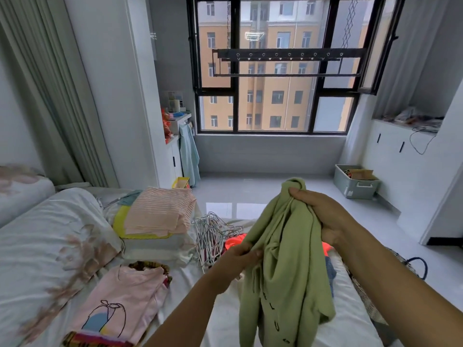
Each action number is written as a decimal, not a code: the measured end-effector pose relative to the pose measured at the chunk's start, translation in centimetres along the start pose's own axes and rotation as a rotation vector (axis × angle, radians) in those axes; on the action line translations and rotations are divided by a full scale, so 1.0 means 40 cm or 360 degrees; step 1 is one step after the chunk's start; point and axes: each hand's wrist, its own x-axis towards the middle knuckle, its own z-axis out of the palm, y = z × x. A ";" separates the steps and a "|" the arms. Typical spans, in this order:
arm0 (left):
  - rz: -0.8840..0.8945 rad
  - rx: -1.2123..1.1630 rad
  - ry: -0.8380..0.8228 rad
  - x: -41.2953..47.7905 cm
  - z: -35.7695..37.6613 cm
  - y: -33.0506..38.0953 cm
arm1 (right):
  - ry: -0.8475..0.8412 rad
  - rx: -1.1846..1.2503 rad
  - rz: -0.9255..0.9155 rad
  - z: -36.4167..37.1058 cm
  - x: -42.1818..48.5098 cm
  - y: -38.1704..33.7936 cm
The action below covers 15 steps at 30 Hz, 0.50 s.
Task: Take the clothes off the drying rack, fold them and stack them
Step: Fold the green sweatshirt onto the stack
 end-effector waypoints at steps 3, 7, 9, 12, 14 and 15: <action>0.0034 -0.0215 0.0052 0.009 -0.033 0.025 | 0.0122 -0.0084 -0.0090 -0.052 -0.006 -0.025; 0.0120 -0.0160 0.0284 0.009 -0.126 0.093 | 0.0369 -0.0371 -0.0216 -0.144 -0.009 -0.054; 0.0111 0.0063 0.0447 0.003 -0.189 0.122 | 0.0536 -0.0500 -0.0274 -0.206 -0.009 -0.069; 0.0063 0.0365 0.0570 -0.013 -0.278 0.143 | 0.0808 -0.0703 -0.0286 -0.302 -0.009 -0.076; 0.0034 0.0494 0.0562 -0.016 -0.313 0.152 | 0.0854 -0.0799 -0.0298 -0.336 -0.005 -0.066; 0.0033 0.0526 0.0551 -0.014 -0.320 0.159 | 0.0850 -0.0839 -0.0303 -0.345 0.002 -0.057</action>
